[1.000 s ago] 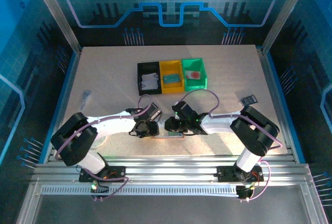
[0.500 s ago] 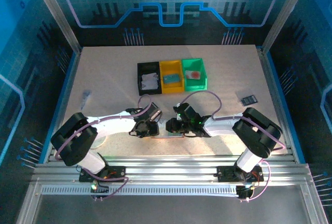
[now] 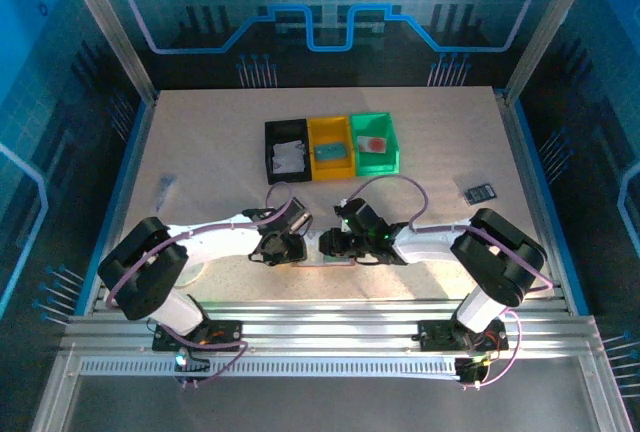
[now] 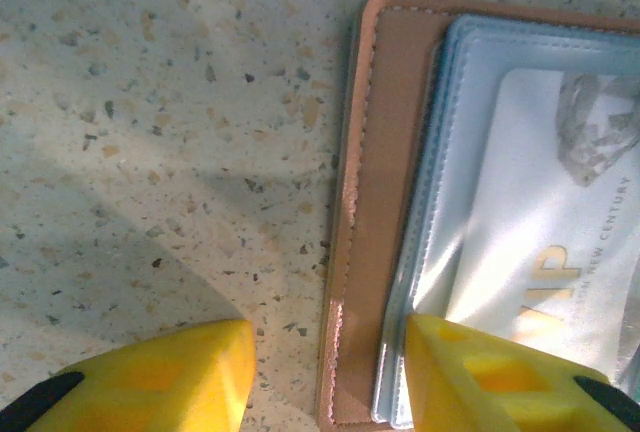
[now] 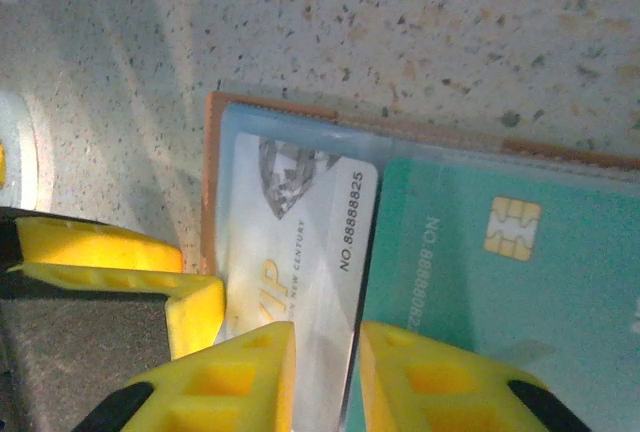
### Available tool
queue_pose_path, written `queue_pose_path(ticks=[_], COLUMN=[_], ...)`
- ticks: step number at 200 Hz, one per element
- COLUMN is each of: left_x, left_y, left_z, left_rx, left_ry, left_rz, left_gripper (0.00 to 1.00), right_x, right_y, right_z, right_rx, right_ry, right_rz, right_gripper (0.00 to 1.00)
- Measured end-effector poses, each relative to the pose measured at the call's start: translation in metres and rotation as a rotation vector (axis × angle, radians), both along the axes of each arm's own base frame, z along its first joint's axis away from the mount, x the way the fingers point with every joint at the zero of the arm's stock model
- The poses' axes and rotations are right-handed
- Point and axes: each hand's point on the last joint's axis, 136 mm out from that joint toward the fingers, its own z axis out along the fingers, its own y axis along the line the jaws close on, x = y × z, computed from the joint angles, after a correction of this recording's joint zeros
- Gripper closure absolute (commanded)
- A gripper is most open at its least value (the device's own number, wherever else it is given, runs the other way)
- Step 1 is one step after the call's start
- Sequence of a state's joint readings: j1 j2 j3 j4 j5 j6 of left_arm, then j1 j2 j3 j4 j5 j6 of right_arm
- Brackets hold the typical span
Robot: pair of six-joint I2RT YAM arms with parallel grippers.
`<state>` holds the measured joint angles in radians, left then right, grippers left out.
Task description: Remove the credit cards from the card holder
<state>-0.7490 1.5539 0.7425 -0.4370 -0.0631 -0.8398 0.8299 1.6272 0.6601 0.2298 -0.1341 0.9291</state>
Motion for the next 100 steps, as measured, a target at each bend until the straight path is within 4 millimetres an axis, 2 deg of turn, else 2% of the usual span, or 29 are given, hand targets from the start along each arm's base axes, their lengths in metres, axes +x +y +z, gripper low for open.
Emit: queue_pose_path(ticks=[39,100], left_x=[-0.0001,0.0002], left_y=[0.0,-0.0001], left_z=[-0.0001,-0.0004], left_rx=[0.0,-0.002], left_ry=[0.0,-0.001], left_rz=[0.0,0.0], left_gripper=[0.57,0.61], right_x=[0.0021,0.0057], right_y=[-0.0023,0.0045], right_z=[-0.0014,-0.0033], right_rx=[-0.02,0.001], right_ry=[0.0,-0.007], right_rz=[-0.013,-0.005], right_gripper=[0.74,0.73])
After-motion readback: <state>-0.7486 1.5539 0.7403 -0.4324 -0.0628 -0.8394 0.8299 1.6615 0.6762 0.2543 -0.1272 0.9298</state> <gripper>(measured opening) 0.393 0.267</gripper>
